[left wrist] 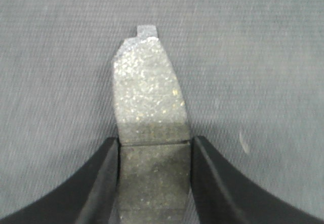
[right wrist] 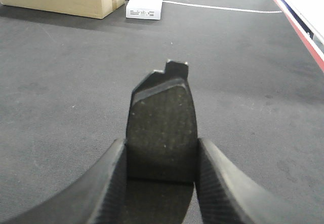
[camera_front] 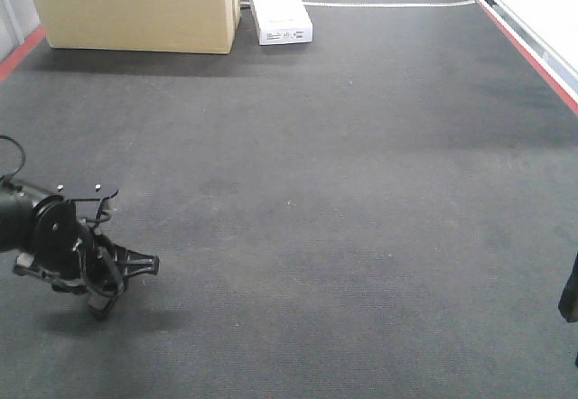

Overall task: Move and align brake pads A on conveyor
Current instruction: 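Lower the left gripper with its brake pad toward the belt, then open the left gripper to release the pad and lift away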

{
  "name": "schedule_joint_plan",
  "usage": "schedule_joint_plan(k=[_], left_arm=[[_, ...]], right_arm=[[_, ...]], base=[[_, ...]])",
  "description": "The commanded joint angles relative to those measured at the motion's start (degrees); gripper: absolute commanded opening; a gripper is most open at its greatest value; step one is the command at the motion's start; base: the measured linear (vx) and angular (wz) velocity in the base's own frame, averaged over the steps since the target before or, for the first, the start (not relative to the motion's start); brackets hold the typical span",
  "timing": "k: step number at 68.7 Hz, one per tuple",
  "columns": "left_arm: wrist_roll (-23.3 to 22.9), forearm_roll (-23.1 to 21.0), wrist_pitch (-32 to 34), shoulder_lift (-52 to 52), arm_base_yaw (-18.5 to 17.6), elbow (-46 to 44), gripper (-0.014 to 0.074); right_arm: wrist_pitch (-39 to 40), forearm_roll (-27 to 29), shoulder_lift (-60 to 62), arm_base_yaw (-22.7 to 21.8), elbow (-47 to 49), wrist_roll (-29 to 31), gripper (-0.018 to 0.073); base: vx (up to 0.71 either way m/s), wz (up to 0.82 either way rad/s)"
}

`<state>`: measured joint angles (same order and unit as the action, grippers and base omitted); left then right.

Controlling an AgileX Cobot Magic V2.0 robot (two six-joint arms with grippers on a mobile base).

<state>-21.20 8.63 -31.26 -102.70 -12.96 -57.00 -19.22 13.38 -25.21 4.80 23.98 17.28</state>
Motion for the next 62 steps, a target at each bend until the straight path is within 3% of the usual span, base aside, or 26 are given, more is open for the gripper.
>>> schedule_joint_plan(k=[1, 11, 20, 42, 62], left_arm=[[-0.3, 0.2, -0.3, 0.9, 0.0, -2.8, 0.0206], [-0.3, 0.2, -1.2, 1.0, 0.0, -4.2, 0.0363], [2.2, 0.2, -3.2, 1.1, -0.2, -5.4, 0.0437], [4.2, 0.2, -4.4, 9.0, -0.3, -5.6, 0.0443], [7.3, 0.3, -3.6, 24.7, -3.6, -5.5, 0.0443]], right_arm=[[5.2, 0.1, -0.3, -0.1, 1.8, 0.6, -0.0004], [5.2, 0.1, -0.3, -0.1, 1.8, 0.6, -0.0004], [5.2, 0.1, -0.3, -0.1, 1.8, 0.6, -0.0004], [5.1, 0.1, -0.3, -0.1, 1.8, 0.6, -0.0004], [5.1, 0.1, -0.3, -0.1, 1.8, 0.6, -0.0004]], base=[[0.00, 0.00], [0.00, 0.00], [0.00, 0.00], [0.00, 0.00], [0.00, 0.00]])
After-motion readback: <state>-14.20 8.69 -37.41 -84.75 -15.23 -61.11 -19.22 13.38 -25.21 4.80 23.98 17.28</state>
